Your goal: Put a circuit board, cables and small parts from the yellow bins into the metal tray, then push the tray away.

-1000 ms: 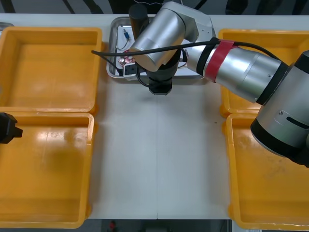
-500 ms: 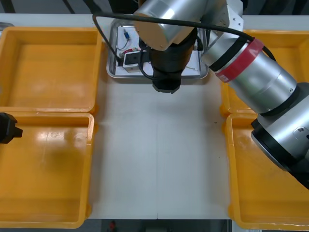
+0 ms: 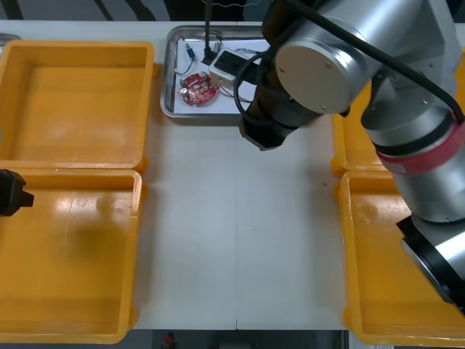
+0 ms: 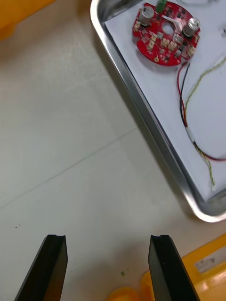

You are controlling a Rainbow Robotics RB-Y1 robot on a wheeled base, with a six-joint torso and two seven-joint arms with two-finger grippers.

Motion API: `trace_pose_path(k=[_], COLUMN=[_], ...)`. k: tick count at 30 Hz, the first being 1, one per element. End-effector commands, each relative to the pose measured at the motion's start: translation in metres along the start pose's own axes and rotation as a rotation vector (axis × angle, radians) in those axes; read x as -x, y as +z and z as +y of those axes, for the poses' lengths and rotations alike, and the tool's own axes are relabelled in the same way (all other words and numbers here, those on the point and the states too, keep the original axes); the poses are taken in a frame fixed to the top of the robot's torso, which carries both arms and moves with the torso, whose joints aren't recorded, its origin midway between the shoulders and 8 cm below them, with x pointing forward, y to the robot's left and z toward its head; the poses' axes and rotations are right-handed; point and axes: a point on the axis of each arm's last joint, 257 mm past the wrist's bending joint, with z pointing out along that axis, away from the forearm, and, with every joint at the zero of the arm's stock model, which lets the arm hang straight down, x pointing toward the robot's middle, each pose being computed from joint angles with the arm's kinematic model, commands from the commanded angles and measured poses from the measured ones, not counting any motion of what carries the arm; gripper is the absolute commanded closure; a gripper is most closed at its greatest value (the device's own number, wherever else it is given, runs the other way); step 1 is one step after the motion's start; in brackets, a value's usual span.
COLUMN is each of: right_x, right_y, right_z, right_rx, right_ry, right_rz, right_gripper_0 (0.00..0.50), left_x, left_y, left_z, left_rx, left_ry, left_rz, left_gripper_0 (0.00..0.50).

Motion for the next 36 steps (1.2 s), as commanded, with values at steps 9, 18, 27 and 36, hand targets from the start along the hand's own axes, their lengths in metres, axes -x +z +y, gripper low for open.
trace_pose_path(k=[9,18,27,36], right_x=[-0.118,-0.173,-0.239,-0.279], right_y=[-0.027,-0.052,-0.074,-0.086], right_z=[-0.029,-0.046,-0.075,-0.092], right_rx=[-0.010,-0.041,-0.114,-0.189], right_ry=[0.466,0.725,0.856,0.919], right_rz=[0.006,0.014,0.058,0.085], right_gripper_0=[0.000,0.000,0.000,0.000], left_x=[0.002,0.002,0.002,0.002], left_y=[-0.014,-0.014,-0.014,-0.014], left_z=[0.015,0.015,0.015,0.015], left_rx=[0.047,0.047,0.047,0.047], left_ry=[0.082,0.082,0.082,0.082], left_rz=[-0.020,-0.020,-0.020,-0.020], left_gripper_0=[0.000,0.000,0.000,0.000])
